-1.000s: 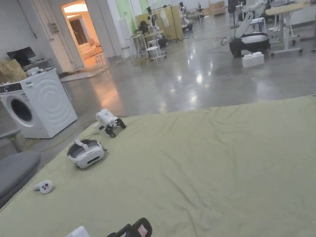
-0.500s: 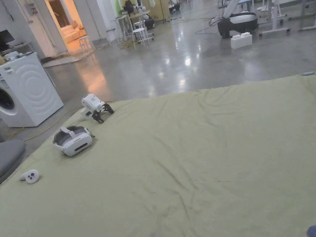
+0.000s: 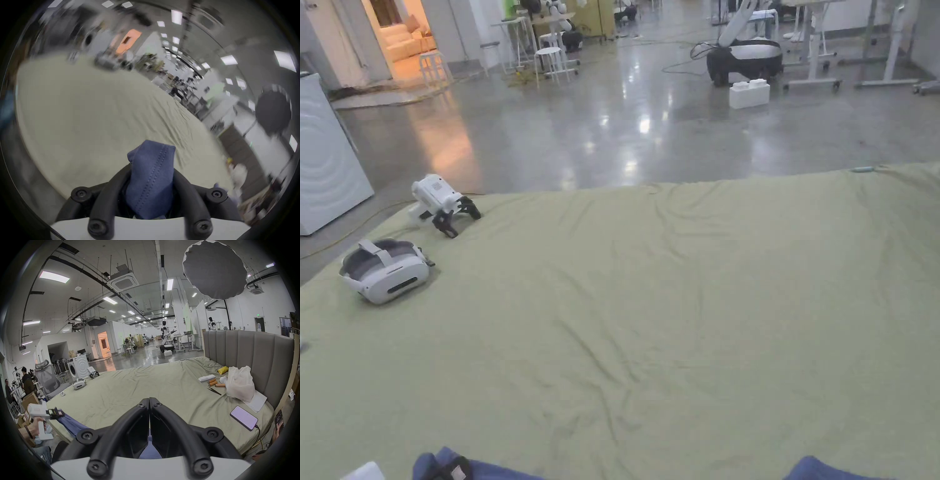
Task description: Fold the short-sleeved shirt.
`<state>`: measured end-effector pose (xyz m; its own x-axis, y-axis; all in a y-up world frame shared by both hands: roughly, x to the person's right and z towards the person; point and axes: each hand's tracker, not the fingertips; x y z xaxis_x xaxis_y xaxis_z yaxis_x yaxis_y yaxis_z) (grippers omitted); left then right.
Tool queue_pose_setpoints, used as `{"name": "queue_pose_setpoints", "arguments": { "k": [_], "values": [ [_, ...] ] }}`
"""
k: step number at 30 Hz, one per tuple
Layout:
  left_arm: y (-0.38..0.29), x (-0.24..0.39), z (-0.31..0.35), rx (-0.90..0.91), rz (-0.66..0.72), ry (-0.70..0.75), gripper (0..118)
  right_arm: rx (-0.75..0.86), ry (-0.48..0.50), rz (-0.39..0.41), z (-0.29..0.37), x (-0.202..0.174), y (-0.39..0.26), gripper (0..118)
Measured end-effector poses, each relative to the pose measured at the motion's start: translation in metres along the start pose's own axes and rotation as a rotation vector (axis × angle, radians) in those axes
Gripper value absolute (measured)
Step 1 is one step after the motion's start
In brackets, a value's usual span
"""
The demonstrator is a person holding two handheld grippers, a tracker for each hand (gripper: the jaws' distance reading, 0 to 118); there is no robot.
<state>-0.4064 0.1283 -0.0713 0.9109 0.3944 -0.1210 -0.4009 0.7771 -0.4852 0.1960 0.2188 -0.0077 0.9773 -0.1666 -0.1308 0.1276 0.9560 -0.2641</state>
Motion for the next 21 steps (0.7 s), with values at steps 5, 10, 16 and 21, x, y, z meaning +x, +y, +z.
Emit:
{"name": "queue_pose_setpoints", "arguments": {
  "k": [5,10,16,21],
  "values": [
    [-0.033,0.138,-0.012,-0.078,-0.362,-0.124,12,-0.009,0.004,-0.027,0.002,-0.001,-0.001,0],
    [-0.117,0.236,-0.078,-0.243,-0.536,-0.169,14,-0.01,-0.011,-0.025,0.019,-0.001,0.0,0],
    [-0.149,0.245,-0.108,-0.372,-0.48,-0.26,79,-0.004,-0.07,-0.049,0.04,0.017,-0.003,0],
    [-0.103,0.203,-0.063,-0.226,-0.091,-0.383,79,-0.001,-0.064,-0.093,0.043,0.026,-0.005,0]
  ]
}}
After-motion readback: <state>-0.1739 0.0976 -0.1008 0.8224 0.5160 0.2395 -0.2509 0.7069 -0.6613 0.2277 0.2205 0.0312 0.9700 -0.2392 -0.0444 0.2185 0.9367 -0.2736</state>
